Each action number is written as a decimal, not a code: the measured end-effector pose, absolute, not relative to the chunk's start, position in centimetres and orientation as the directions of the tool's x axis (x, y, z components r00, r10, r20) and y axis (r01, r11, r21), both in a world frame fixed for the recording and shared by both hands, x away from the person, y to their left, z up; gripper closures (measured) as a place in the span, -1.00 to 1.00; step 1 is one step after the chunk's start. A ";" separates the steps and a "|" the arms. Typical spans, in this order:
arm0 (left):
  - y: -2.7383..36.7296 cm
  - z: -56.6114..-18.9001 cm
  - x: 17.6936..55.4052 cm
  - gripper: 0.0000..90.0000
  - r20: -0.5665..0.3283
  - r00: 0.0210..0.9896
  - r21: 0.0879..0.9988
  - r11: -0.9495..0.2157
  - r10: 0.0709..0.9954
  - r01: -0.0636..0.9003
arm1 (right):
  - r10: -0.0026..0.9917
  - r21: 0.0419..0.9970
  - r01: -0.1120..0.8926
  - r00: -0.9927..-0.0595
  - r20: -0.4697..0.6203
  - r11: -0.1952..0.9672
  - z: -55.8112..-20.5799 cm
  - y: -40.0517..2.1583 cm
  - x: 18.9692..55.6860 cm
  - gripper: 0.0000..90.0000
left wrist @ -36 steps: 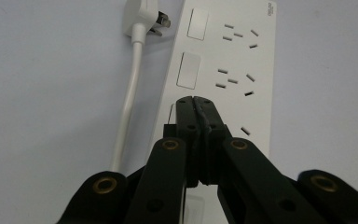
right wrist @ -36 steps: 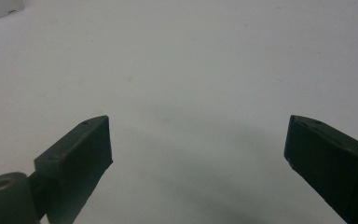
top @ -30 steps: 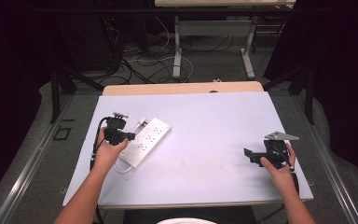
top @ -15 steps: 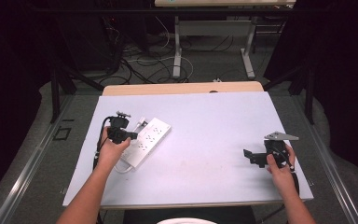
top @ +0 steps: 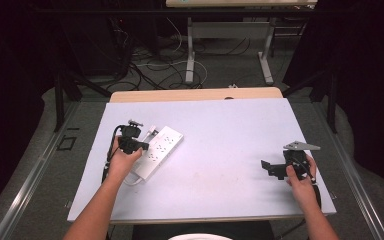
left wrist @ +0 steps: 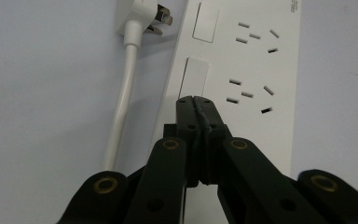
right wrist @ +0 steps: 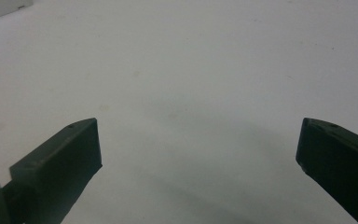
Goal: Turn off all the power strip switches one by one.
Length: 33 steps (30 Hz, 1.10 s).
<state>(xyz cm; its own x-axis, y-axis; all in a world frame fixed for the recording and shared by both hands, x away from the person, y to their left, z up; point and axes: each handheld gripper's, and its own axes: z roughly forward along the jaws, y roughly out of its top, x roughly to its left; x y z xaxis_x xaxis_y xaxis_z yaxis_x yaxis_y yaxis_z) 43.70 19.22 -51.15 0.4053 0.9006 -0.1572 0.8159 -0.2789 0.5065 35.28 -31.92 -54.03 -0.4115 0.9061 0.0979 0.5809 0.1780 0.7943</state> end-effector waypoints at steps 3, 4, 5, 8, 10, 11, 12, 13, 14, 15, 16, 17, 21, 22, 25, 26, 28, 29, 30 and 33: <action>19.1 -51.4 43.7 1.00 -0.145 0.403 0.505 -0.283 0.903 0.816 | 0.904 0.794 0.580 -0.415 0.099 0.180 -54.0 -31.9 35.3 -1.00; 19.2 -51.4 43.7 1.00 -0.150 0.403 0.503 -0.281 0.903 0.817 | 0.904 0.794 0.581 -0.416 0.100 0.180 -54.0 -31.9 35.3 -1.00; 19.2 -51.4 43.7 1.00 -0.152 0.401 0.508 -0.277 0.903 0.816 | 0.904 0.794 0.581 -0.416 0.100 0.180 -54.0 -31.9 35.3 -1.00; 19.4 -51.5 43.7 1.00 -0.171 0.396 0.511 -0.263 0.902 0.819 | 0.903 0.790 0.587 -0.415 0.109 0.175 -54.0 -31.8 35.2 -1.00; 19.5 -51.6 43.7 1.00 -0.166 0.400 0.509 -0.269 0.901 0.818 | 0.903 0.790 0.588 -0.416 0.109 0.176 -54.0 -31.8 35.2 -1.00; 19.4 -51.6 43.7 1.00 -0.159 0.399 0.500 -0.275 0.903 0.821 | 0.904 0.788 0.591 -0.413 0.114 0.171 -54.0 -31.8 35.2 -1.00; 19.3 -51.8 43.7 1.00 -0.159 0.402 0.514 -0.272 0.902 0.813 | 0.904 0.788 0.592 -0.412 0.114 0.170 -54.0 -31.8 35.2 -1.00; 19.3 -51.8 43.7 1.00 -0.153 0.408 0.516 -0.280 0.900 0.809 | 0.903 0.791 0.586 -0.416 0.106 0.177 -54.1 -31.8 35.2 -1.00; 19.2 -51.8 43.7 1.00 -0.153 0.402 0.516 -0.275 0.903 0.811 | 0.903 0.791 0.585 -0.417 0.105 0.179 -54.1 -31.8 35.2 -1.00; 19.1 -51.8 43.7 1.00 -0.150 0.402 0.516 -0.276 0.903 0.811 | 0.903 0.791 0.584 -0.418 0.104 0.179 -54.1 -31.8 35.2 -1.00; 19.1 -51.7 43.6 1.00 -0.147 0.402 0.515 -0.277 0.904 0.811 | 0.903 0.791 0.585 -0.417 0.105 0.178 -54.0 -31.8 35.2 -1.00; 19.1 -51.7 43.6 1.00 -0.145 0.401 0.514 -0.277 0.904 0.812 | 0.903 0.791 0.586 -0.417 0.107 0.177 -54.0 -31.8 35.2 -1.00; 19.0 -51.7 43.8 1.00 -0.144 0.400 0.506 -0.280 0.905 0.816 | 0.902 0.791 0.586 -0.417 0.108 0.177 -54.0 -31.8 35.2 -1.00; 18.9 -51.6 43.8 1.00 -0.145 0.395 0.504 -0.276 0.907 0.818 | 0.902 0.791 0.586 -0.418 0.108 0.177 -54.1 -31.8 35.2 -1.00; 18.8 -51.6 43.9 1.00 -0.140 0.394 0.501 -0.278 0.908 0.820 | 0.902 0.791 0.586 -0.418 0.107 0.178 -54.0 -31.8 35.2 -1.00; 18.8 -51.6 44.0 1.00 -0.133 0.401 0.499 -0.289 0.906 0.817 | 0.902 0.791 0.586 -0.418 0.107 0.178 -54.0 -31.8 35.2 -1.00; 18.8 -51.5 44.0 1.00 -0.132 0.403 0.490 -0.294 0.905 0.821 | 0.902 0.791 0.586 -0.418 0.107 0.178 -54.0 -31.8 35.2 -1.00; 18.8 -51.5 44.0 1.00 -0.131 0.403 0.491 -0.294 0.906 0.820 | 0.902 0.791 0.586 -0.419 0.107 0.178 -54.0 -31.8 35.2 -1.00; 18.7 -51.5 44.0 1.00 -0.140 0.396 0.491 -0.284 0.907 0.823 | 0.901 0.792 0.584 -0.420 0.105 0.180 -54.1 -31.9 35.2 -1.00; 18.6 -51.5 44.1 1.00 -0.141 0.396 0.490 -0.283 0.907 0.824 | 0.902 0.792 0.584 -0.419 0.104 0.180 -54.1 -31.9 35.2 -1.00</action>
